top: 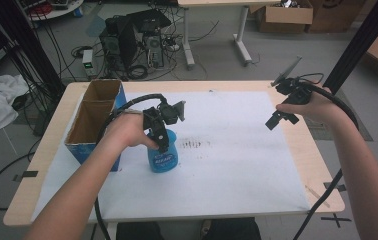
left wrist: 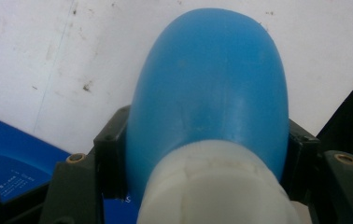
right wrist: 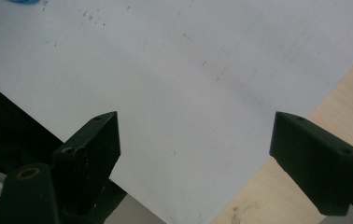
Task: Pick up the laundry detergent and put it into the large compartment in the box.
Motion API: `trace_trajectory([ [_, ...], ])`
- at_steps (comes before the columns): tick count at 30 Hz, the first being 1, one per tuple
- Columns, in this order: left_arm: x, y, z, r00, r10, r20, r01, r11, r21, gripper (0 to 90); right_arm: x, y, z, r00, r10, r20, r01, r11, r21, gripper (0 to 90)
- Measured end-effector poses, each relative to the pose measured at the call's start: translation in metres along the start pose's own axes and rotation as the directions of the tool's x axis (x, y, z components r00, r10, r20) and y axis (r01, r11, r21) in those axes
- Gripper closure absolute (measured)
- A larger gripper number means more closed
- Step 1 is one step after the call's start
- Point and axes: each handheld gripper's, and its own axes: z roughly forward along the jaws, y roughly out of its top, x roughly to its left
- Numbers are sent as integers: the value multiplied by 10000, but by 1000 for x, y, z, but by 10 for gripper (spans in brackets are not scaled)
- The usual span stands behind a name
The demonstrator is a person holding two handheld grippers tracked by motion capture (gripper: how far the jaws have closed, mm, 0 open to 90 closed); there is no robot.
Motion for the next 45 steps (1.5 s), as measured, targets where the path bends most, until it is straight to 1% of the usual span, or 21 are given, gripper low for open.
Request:
trace_trajectory([
  [9,-1,1,-1,9999,87,-84,-86,9998,177,370,1,-1,0,10000,-11,-11,11,10000,4,163],
  [13,-2,3,-1,9999,-1,-140,6,9994,335,374,1,-2,-2,10000,-17,-10,16,10000,-69,163],
  [17,-5,4,-9,9995,-51,-297,61,9994,330,375,2,-2,-3,10000,13,-33,-13,9999,-150,163],
  [21,-2,3,-26,9988,-477,-81,479,9985,259,376,4,-2,-5,10000,-20,-16,20,9999,-152,163],
  [22,-1,2,-32,9972,-747,4,746,9970,201,376,4,-1,-5,10000,-3,-22,3,9999,-147,163],
  [26,6,0,-55,9847,-1703,382,1696,9853,191,376,7,0,-8,10000,-65,-48,64,9997,-235,163],
  [27,6,0,-55,9847,-1703,382,1696,9853,191,377,7,0,-8,10000,-65,-48,64,9997,-235,163],
  [28,9,-3,-67,9789,-1990,463,1989,9800,59,377,9,1,-9,10000,-63,-56,62,9996,-262,163],
  [29,9,-3,-67,9789,-1990,463,1989,9800,59,377,9,1,-9,10000,-63,-56,62,9996,-262,163],
  [30,12,-5,-79,9719,-2303,490,2306,9730,-4,377,9,2,-9,9999,-87,-77,85,9996,-263,163],
  [31,13,-7,-85,9692,-2418,460,2423,9702,-48,378,10,2,-9,9999,-74,-80,71,9996,-276,163],
  [34,20,-13,-103,9519,-3040,386,3051,9520,-260,378,12,3,-11,9999,-100,-97,97,9995,-294,163],
  [35,23,-16,-111,9421,-3334,351,3345,9419,-304,377,13,3,-12,9999,-114,-88,112,9995,-282,163],
  [36,25,-19,-115,9342,-3550,347,3563,9334,-427,378,13,3,-12,9999,-140,-85,138,9994,-307,163],
  [37,28,-22,-121,9198,-3908,353,3921,9186,-485,378,13,3,-12,9999,-132,-94,129,9994,-321,163],
  [38,33,-26,-128,9100,-4131,357,4144,9088,-487,378,14,3,-13,9999,-155,-75,152,9994,-319,163],
  [40,40,-35,-139,8794,-4745,389,4760,8775,-583,378,14,4,-14,9999,-139,-87,136,9994,-326,163],
  [41,44,-39,-145,8662,-4981,392,4997,8639,-637,378,15,4,-15,9999,-143,-96,140,9993,-351,163],
  [43,52,-49,-155,8309,-5548,431,5565,8281,-674,378,15,5,-15,9998,-177,-86,174,9994,-315,163],
  [44,56,-55,-159,8047,-5915,517,5937,8016,-702,378,15,6,-15,9998,-174,-89,171,9993,-331,163],
  [45,56,-55,-159,8047,-5915,517,5937,8016,-702,378,15,6,-15,9998,-174,-89,171,9993,-331,163],
])
